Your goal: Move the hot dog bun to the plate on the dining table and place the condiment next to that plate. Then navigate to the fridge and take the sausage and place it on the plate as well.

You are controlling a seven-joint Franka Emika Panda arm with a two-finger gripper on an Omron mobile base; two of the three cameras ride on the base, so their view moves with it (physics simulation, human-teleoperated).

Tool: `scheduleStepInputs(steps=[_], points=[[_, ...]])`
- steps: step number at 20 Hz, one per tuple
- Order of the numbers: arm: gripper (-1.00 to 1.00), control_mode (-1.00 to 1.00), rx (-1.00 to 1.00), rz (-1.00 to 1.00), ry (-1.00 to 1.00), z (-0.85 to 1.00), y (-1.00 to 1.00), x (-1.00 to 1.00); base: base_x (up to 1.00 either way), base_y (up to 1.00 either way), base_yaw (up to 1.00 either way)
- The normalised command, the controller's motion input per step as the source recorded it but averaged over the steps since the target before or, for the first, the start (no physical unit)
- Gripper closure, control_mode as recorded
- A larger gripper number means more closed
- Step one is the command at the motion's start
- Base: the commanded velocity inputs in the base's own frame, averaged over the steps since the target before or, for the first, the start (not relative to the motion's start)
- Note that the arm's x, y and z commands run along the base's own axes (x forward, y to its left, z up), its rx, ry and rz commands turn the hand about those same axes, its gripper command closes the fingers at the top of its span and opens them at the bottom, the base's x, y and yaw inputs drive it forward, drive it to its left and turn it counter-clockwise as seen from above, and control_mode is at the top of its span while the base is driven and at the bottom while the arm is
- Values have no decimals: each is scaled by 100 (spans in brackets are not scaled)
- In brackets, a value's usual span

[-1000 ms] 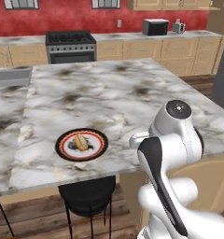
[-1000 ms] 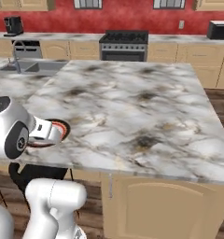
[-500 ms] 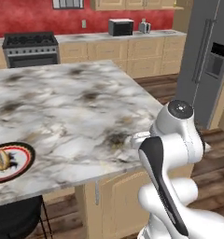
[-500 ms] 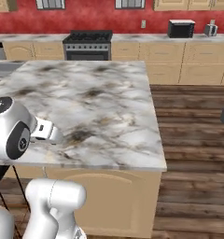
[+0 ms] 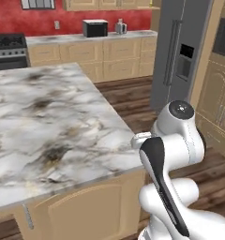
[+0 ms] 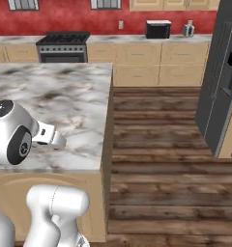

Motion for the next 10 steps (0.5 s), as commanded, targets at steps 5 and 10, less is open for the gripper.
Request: scheduleStepInputs(steps=[5,10], points=[[-100,100,0,0,0,0,0,0,12,-100,-9],[-100,100,0,0,0,0,0,0,47,-100,-3]])
